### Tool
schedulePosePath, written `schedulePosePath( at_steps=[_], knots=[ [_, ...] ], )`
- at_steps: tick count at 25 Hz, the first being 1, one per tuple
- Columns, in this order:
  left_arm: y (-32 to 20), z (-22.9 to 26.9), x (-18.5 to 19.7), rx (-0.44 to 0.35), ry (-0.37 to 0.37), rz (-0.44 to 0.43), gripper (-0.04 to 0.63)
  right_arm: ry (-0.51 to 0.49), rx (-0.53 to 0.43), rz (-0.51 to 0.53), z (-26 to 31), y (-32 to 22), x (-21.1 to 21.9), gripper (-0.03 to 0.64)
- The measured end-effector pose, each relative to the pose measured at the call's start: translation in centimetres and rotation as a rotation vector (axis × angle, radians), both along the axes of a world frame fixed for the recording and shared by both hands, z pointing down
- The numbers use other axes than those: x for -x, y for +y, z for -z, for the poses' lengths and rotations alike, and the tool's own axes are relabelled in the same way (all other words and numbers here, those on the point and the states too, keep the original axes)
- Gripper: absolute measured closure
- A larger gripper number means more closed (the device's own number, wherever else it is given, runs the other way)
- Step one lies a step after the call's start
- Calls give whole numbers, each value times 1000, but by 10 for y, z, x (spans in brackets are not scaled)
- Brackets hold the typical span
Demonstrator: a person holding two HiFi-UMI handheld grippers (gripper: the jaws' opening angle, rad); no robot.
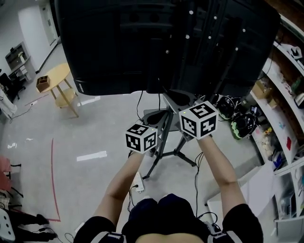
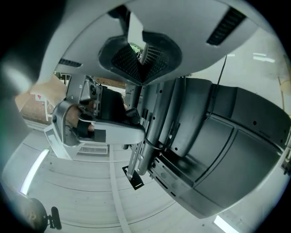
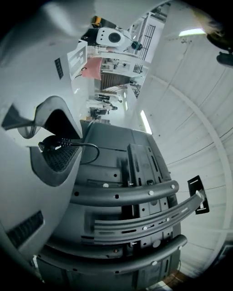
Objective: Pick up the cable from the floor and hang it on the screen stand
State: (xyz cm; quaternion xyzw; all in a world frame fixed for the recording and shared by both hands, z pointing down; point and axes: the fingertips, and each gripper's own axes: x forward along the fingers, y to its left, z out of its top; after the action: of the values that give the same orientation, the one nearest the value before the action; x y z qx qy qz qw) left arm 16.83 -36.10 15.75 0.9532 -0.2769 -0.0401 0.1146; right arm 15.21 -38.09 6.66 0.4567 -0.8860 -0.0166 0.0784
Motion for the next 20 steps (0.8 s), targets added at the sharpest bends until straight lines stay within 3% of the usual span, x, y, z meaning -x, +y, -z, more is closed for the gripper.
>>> schedulePosePath(
  at_steps=[15,20],
  knots=[
    [-40,135,-34,-169,36,-19,588,57,-201,82,153,-28,-21,549],
    [-49,182,-34,-206,50,-19,588,-1,-228,129,204,-33,-18,549]
  ],
)
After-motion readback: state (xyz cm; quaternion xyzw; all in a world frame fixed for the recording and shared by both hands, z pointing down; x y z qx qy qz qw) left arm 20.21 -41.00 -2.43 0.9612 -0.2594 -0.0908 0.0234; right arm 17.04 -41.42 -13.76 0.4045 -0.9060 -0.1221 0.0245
